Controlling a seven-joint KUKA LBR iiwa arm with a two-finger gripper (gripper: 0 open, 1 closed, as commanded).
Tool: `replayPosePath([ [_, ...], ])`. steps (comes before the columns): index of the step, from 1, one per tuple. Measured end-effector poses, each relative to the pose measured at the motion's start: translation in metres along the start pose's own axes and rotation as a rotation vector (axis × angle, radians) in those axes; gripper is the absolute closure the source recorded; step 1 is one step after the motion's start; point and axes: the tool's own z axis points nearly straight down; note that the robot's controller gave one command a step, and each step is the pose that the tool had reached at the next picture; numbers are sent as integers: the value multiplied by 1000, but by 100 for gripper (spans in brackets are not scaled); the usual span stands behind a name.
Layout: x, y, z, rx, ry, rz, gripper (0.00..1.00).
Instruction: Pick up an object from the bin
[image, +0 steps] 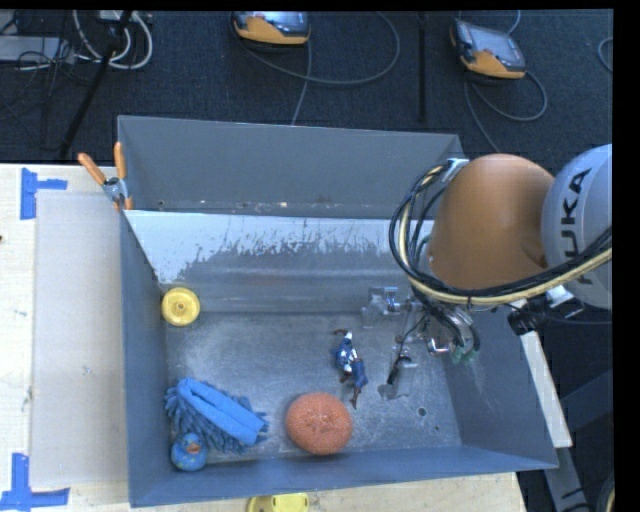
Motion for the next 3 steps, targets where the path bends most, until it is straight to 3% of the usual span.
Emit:
replayPosePath([
  [1,-1,0,-5,0,-8,0,0],
  [2,3,9,32,1,-16,-40,0],
  [3,20,15,94,1,-13,-105,0],
])
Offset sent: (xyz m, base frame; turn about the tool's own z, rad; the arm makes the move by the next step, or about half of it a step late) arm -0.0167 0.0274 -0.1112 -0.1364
